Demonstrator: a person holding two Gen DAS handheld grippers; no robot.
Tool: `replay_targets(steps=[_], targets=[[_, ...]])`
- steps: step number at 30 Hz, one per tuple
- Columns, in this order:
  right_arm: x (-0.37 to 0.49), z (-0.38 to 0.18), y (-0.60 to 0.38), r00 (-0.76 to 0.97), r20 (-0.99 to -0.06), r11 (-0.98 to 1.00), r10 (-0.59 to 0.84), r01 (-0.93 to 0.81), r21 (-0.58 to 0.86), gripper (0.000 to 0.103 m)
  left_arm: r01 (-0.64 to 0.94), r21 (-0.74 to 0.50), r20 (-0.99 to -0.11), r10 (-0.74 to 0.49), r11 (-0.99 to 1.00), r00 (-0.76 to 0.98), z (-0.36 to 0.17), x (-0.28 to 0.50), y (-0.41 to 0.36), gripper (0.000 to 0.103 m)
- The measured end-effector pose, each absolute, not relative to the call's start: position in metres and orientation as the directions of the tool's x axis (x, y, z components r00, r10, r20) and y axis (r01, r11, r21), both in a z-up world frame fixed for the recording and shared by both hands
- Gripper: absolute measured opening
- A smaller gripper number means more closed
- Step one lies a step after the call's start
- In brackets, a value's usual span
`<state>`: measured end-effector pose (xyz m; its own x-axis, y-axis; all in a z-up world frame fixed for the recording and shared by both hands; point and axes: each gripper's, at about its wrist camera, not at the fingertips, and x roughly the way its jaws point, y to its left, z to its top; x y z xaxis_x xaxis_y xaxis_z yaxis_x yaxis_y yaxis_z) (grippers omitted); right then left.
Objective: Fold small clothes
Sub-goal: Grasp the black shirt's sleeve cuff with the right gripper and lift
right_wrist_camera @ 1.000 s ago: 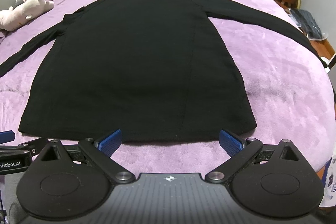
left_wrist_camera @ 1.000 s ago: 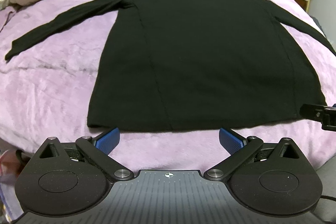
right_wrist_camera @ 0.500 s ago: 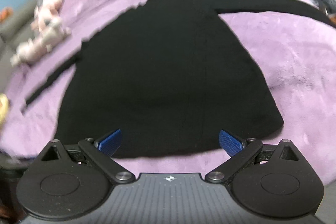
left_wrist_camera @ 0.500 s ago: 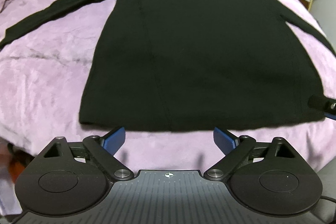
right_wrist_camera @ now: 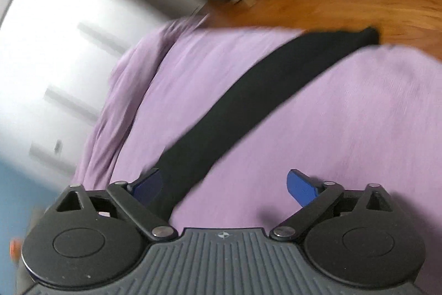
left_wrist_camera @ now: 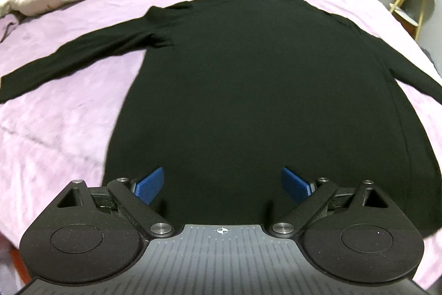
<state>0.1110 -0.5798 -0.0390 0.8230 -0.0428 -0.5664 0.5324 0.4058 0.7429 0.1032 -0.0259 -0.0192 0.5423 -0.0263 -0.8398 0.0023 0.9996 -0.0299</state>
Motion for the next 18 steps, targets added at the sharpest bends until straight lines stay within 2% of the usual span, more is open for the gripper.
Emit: replay_targets(steps=[1,2,4,7,8,9,10,11,12,15,18], targets=[[0.115,-0.048,-0.594,0.816,-0.575,0.36,-0.059,0.554,0.751,0.083,0.006,-0.032,-0.844,-0.031,0.999,0.536,-0.022,0.111,-0.03,0.095],[0.118,-0.056,-0.605,0.814,-0.577,0.315,-0.067,0.566,0.762,0.072,0.011,-0.033,-0.846,-0.034,0.999,0.531,-0.024,0.116,-0.034,0.094],[0.124,-0.071,-0.617,0.818,-0.569,0.257,-0.082,0.569,0.781,0.059,0.021,-0.022,-0.85,-0.03,1.0,0.527,-0.03,0.127,-0.042,0.093],[0.132,-0.08,-0.631,0.82,-0.561,0.23,-0.116,0.572,0.788,0.048,0.034,-0.001,-0.854,-0.018,0.999,0.52,-0.038,0.138,-0.052,0.092],[0.13,-0.083,-0.636,0.817,-0.563,0.222,-0.128,0.577,0.786,0.04,0.037,0.003,-0.854,-0.017,0.999,0.52,-0.041,0.143,-0.055,0.091],[0.134,-0.086,-0.64,0.809,-0.571,0.212,-0.142,0.588,0.781,0.028,0.04,0.004,-0.854,-0.017,0.999,0.52,-0.043,0.146,-0.057,0.09],[0.134,-0.09,-0.645,0.801,-0.576,0.202,-0.159,0.598,0.776,0.022,0.039,0.002,-0.854,-0.019,0.999,0.519,-0.044,0.148,-0.059,0.09],[0.133,-0.095,-0.648,0.793,-0.583,0.198,-0.175,0.609,0.768,0.009,0.037,-0.005,-0.854,-0.023,0.999,0.519,-0.045,0.149,-0.06,0.089],[0.134,-0.099,-0.65,0.785,-0.592,0.195,-0.184,0.619,0.761,0.003,0.035,-0.012,-0.854,-0.028,0.999,0.52,-0.045,0.15,-0.06,0.089],[0.141,-0.093,-0.651,0.777,-0.597,0.237,-0.201,0.63,0.74,0.003,0.025,-0.028,-0.851,-0.037,0.999,0.523,-0.046,0.153,-0.057,0.088],[0.162,-0.064,-0.634,0.713,-0.638,0.407,-0.291,0.696,0.591,0.003,0.03,-0.032,-0.852,-0.043,0.999,0.522,-0.044,0.155,-0.051,0.085]])
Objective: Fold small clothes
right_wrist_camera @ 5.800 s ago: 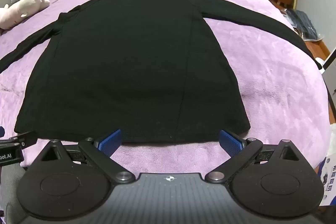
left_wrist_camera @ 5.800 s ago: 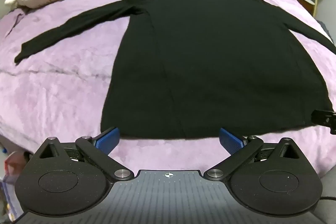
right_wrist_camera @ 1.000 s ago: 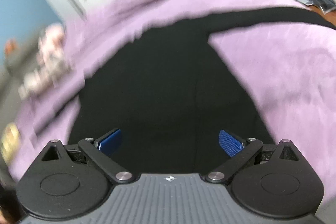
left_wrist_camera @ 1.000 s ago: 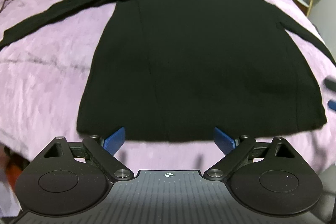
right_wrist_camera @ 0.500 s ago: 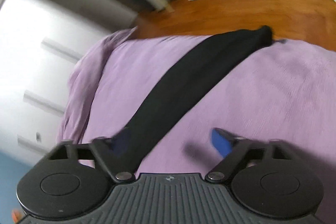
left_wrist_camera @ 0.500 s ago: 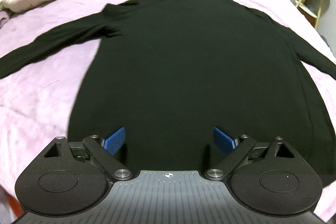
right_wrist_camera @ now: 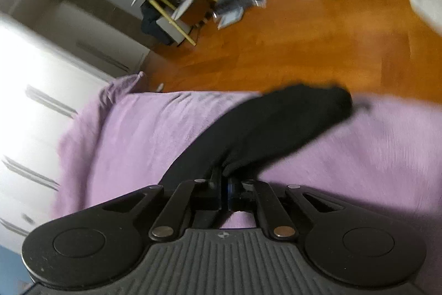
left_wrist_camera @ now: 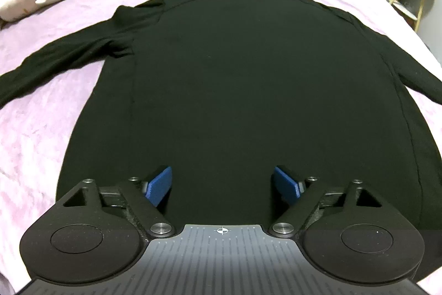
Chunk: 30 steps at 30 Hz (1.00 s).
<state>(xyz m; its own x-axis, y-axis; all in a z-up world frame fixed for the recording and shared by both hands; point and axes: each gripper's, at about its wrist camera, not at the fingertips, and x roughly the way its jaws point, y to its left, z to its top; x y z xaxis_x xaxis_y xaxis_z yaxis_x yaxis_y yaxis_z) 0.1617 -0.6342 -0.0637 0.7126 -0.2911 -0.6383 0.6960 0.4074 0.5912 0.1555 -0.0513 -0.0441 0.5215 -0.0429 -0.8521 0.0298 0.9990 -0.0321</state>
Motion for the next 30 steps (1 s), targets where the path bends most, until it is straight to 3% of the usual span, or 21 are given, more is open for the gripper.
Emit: replay_targets(steps=[2,5,8,10,12,14,17,23,28,30], targets=[[0.177,-0.032,-0.605,0.711,-0.606,0.572,-0.357,0.679,0.46,0.003,0.028,-0.034,-0.849,-0.044,0.999,0.526,-0.041,0.158,-0.046,0.084],[0.205,0.01,-0.53,0.789,-0.5,0.846,-0.356,0.499,0.186,0.003,0.015,-0.044,-0.838,-0.045,0.999,0.545,-0.034,0.163,-0.038,0.084],[0.22,0.019,-0.424,0.86,-0.461,0.975,-0.216,0.169,-0.142,0.003,0.006,-0.069,-0.822,-0.06,0.998,0.566,-0.026,0.168,-0.032,0.084],[0.222,0.004,-0.365,0.849,-0.52,0.968,-0.091,-0.046,-0.245,0.006,0.012,-0.093,-0.811,-0.083,0.996,0.58,-0.021,0.171,-0.032,0.084],[0.216,-0.021,-0.32,0.806,-0.592,0.927,-0.02,-0.207,-0.314,0.027,0.03,-0.116,-0.8,-0.112,0.993,0.59,-0.016,0.174,-0.036,0.085],[0.204,-0.037,-0.296,0.792,-0.61,0.899,-0.028,-0.247,-0.362,0.035,0.061,-0.146,-0.79,-0.154,0.987,0.594,-0.012,0.179,-0.042,0.085],[0.197,-0.04,-0.31,0.768,-0.64,0.945,-0.02,-0.193,-0.262,0.035,0.123,-0.218,-0.767,-0.247,0.968,0.591,-0.008,0.192,-0.054,0.084],[0.176,-0.035,-0.389,0.753,-0.657,0.993,-0.04,0.105,0.059,0.035,0.221,-0.341,-0.711,-0.404,0.914,0.576,-0.005,0.234,-0.114,0.082],[0.152,-0.053,-0.438,0.723,-0.69,0.929,-0.04,0.281,0.241,0.034,0.375,-0.197,-0.732,-0.391,0.906,0.558,-0.015,0.25,-0.2,0.078],[0.143,-0.053,-0.446,0.734,-0.679,0.912,-0.028,0.297,0.284,0.033,0.404,-0.125,-0.757,-0.35,0.906,0.552,-0.027,0.256,-0.224,0.068]])
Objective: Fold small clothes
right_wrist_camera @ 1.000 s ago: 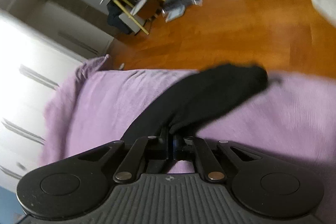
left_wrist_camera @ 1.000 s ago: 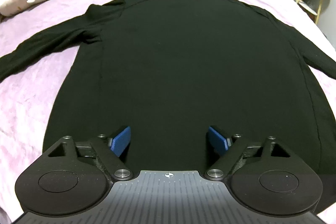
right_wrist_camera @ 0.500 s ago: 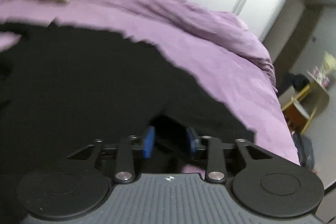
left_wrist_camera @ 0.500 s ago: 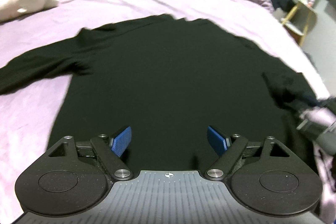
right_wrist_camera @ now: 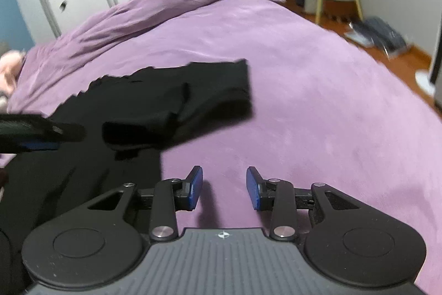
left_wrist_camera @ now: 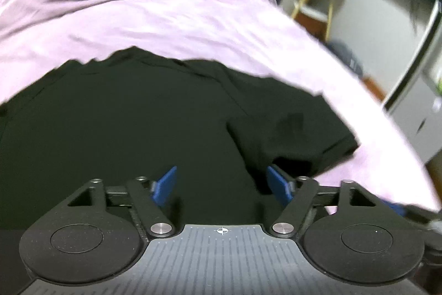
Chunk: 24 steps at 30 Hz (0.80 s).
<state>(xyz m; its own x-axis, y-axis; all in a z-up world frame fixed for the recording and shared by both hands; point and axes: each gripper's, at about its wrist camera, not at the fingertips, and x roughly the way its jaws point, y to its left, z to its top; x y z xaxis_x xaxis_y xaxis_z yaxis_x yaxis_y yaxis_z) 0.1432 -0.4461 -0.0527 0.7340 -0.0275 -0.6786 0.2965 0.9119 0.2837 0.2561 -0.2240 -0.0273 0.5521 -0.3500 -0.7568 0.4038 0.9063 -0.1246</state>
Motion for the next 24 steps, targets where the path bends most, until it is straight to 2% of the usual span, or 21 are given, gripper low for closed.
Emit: replay_targets(steps=[4,5,7,8,9,14,17,20,22,24], targets=[[0.133,-0.048,-0.453,0.745,-0.666,0.903,-0.04,0.312,0.296,0.033,0.384,-0.065,-0.791,-0.282,0.921,0.542,-0.051,0.273,-0.252,0.058],[0.135,-0.05,-0.452,0.745,-0.666,0.9,-0.039,0.316,0.3,0.033,0.374,-0.066,-0.797,-0.275,0.925,0.538,-0.054,0.278,-0.256,0.052],[0.136,-0.052,-0.454,0.746,-0.666,0.895,-0.035,0.32,0.311,0.033,0.353,-0.086,-0.802,-0.275,0.932,0.53,-0.058,0.285,-0.262,0.033],[0.139,-0.052,-0.454,0.744,-0.667,0.894,-0.036,0.322,0.312,0.033,0.341,-0.09,-0.802,-0.271,0.936,0.533,-0.059,0.287,-0.261,0.01],[0.141,-0.05,-0.455,0.744,-0.667,0.893,-0.036,0.323,0.312,0.033,0.33,-0.091,-0.803,-0.265,0.94,0.534,-0.06,0.289,-0.259,0.004],[0.143,-0.047,-0.456,0.746,-0.665,0.89,-0.036,0.326,0.318,0.033,0.28,-0.157,-0.786,-0.291,0.947,0.546,-0.052,0.288,-0.229,0.001],[0.142,-0.048,-0.458,0.748,-0.662,0.88,-0.035,0.337,0.335,0.033,0.246,-0.081,-0.761,-0.219,0.966,0.61,-0.046,0.282,-0.211,0.001],[0.143,-0.048,-0.459,0.75,-0.66,0.871,-0.046,0.353,0.341,0.033,0.282,-0.125,-0.738,-0.279,0.951,0.615,-0.041,0.274,-0.199,0.003],[0.143,-0.048,-0.46,0.752,-0.657,0.865,-0.059,0.367,0.342,0.033,0.327,-0.143,-0.72,-0.325,0.934,0.613,-0.038,0.265,-0.204,0.012],[0.143,-0.046,-0.46,0.75,-0.656,0.861,-0.084,0.386,0.33,0.033,0.372,-0.103,-0.695,-0.334,0.923,0.637,-0.036,0.256,-0.219,0.025]])
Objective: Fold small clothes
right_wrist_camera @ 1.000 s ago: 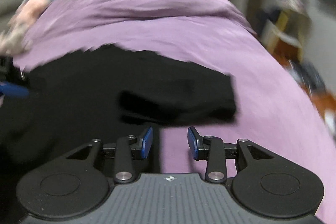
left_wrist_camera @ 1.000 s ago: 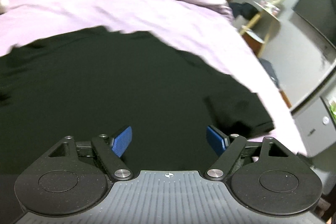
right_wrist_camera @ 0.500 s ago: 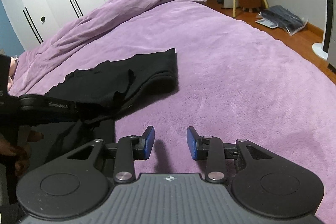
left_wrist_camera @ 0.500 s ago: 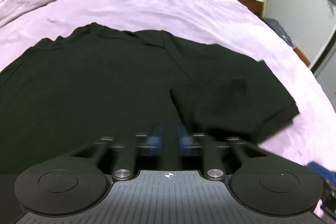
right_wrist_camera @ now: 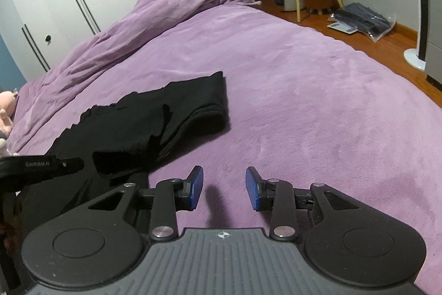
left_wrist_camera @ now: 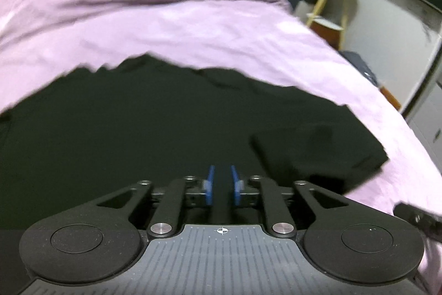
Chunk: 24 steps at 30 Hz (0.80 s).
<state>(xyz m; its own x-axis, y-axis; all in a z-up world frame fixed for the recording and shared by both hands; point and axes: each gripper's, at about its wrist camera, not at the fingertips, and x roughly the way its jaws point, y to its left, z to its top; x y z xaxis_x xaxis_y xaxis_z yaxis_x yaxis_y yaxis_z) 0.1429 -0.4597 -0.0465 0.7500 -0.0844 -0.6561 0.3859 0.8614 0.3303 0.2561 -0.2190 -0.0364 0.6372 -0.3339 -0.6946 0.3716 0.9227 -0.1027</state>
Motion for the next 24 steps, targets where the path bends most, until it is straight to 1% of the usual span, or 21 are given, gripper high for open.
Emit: replay_targets(steps=[2,4,7,9,10,12,13,15,18,20,24], targets=[[0.143,-0.045,-0.46,0.744,-0.657,0.86,-0.12,0.409,0.306,0.033,0.416,-0.066,-0.679,-0.346,0.907,0.647,-0.039,0.25,-0.234,0.027],[0.143,-0.045,-0.462,0.734,-0.66,0.855,-0.16,0.437,0.278,0.033,0.446,-0.058,-0.686,-0.36,0.893,0.632,-0.043,0.247,-0.247,0.028],[0.144,-0.048,-0.467,0.727,-0.665,0.847,-0.171,0.453,0.278,0.033,0.454,-0.017,-0.697,-0.336,0.891,0.634,-0.053,0.255,-0.263,0.028],[0.145,-0.052,-0.468,0.725,-0.668,0.844,-0.168,0.456,0.282,0.033,0.447,0.0,-0.705,-0.317,0.894,0.634,-0.061,0.263,-0.268,0.024],[0.145,-0.053,-0.468,0.724,-0.669,0.845,-0.17,0.456,0.279,0.033,0.433,0.001,-0.709,-0.305,0.901,0.636,-0.063,0.265,-0.27,0.024],[0.145,-0.055,-0.467,0.723,-0.668,0.848,-0.175,0.455,0.27,0.033,0.397,-0.013,-0.714,-0.287,0.918,0.639,-0.065,0.275,-0.269,0.002],[0.145,-0.055,-0.467,0.723,-0.668,0.85,-0.177,0.455,0.266,0.033,0.378,-0.029,-0.722,-0.281,0.926,0.633,-0.066,0.279,-0.269,0.002],[0.145,-0.054,-0.468,0.723,-0.669,0.848,-0.175,0.455,0.27,0.033,0.313,-0.066,-0.717,-0.264,0.947,0.645,-0.064,0.283,-0.258,0.001],[0.145,-0.052,-0.471,0.72,-0.671,0.845,-0.179,0.462,0.27,0.033,0.222,-0.128,-0.671,-0.249,0.967,0.699,-0.051,0.281,-0.219,0.001],[0.145,-0.05,-0.472,0.718,-0.672,0.846,-0.183,0.463,0.263,0.033,0.162,-0.134,-0.658,-0.21,0.978,0.723,-0.044,0.278,-0.186,0.001],[0.149,-0.045,-0.47,0.722,-0.669,0.859,-0.176,0.445,0.254,0.033,-0.006,-0.141,-0.694,-0.095,0.99,0.713,-0.043,0.278,-0.108,0.001]])
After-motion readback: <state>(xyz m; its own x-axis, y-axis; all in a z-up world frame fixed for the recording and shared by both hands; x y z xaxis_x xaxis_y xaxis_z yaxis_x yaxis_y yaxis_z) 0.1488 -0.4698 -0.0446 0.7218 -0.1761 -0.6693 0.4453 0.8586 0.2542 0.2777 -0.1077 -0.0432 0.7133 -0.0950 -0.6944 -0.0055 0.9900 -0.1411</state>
